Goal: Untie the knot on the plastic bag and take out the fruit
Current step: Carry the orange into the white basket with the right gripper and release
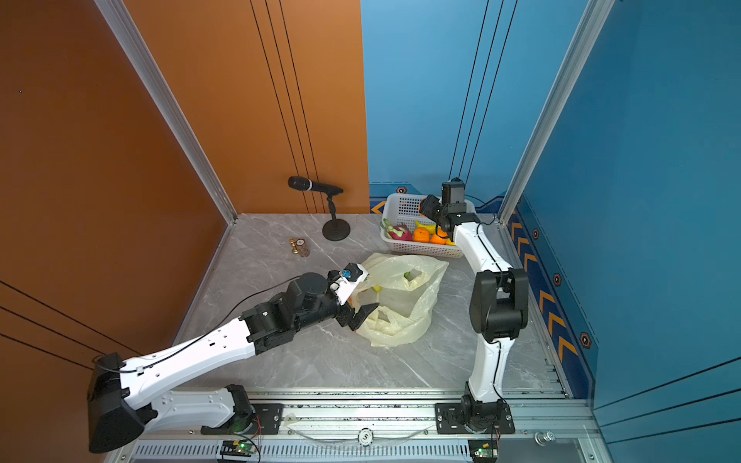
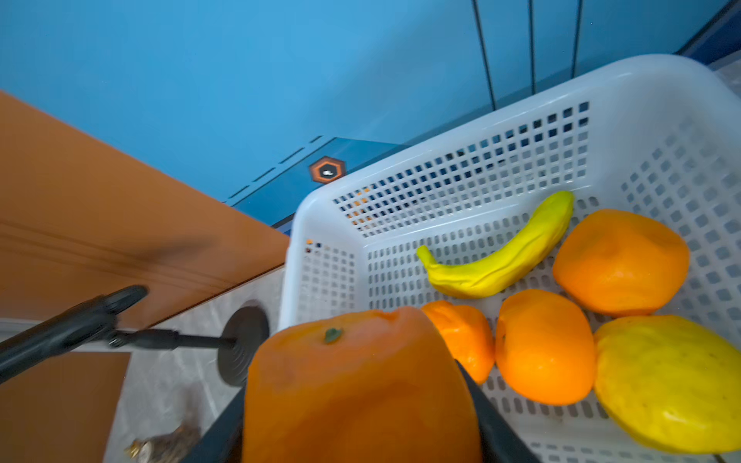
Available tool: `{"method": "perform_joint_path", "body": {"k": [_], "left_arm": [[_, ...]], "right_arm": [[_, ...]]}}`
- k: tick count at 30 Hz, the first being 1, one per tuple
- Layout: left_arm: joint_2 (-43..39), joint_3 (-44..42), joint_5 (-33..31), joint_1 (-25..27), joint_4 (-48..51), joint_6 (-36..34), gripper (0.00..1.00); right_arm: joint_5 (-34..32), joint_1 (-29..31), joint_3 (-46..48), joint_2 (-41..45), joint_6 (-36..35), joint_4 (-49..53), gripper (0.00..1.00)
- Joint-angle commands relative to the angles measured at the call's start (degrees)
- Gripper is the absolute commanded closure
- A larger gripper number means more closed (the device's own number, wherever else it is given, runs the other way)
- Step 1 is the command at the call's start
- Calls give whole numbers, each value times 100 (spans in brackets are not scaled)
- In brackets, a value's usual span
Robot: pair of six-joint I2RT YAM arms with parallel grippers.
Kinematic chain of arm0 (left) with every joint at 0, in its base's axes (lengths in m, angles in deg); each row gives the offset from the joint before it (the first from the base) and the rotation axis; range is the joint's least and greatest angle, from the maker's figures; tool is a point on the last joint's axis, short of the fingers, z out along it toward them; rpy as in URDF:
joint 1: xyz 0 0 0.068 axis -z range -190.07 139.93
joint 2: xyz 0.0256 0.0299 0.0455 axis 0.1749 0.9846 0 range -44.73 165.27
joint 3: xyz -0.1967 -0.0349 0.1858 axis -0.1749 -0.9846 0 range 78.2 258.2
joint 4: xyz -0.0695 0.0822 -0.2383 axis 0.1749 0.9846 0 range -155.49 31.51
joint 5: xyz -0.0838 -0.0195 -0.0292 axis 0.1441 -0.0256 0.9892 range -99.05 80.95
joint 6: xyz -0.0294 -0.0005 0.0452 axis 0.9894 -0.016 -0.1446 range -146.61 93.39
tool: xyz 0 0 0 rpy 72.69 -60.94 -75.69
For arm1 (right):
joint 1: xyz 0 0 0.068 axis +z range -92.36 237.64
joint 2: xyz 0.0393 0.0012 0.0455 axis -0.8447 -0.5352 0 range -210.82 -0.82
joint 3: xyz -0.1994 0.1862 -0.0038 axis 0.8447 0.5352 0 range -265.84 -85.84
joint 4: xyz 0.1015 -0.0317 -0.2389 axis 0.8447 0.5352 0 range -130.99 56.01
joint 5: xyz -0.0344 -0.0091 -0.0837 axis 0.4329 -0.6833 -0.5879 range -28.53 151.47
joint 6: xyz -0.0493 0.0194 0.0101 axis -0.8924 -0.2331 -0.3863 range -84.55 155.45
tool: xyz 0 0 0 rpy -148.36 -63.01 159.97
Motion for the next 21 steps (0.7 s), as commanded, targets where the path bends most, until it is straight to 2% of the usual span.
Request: {"method": "perform_joint_path", "body": {"k": [1, 8, 16, 19, 21], "left_arm": [[6, 18, 30, 69, 211, 136, 2], [-19, -36, -277, 229, 253, 317, 2], [104, 65, -527, 332, 497, 393, 2], [174, 60, -649, 336, 500, 414, 2], [258, 124, -726, 341, 524, 411, 2]], "right_arm": [[-591, -77, -667, -566, -83, 322, 51], [-764, -182, -2084, -1882, -152, 938, 51], [-676, -305, -2560, -2519, -253, 1142, 50], [-582, -341, -2777, -2663, -266, 1309, 42], [-556, -348, -2849, -2642, -291, 1407, 31]]}}
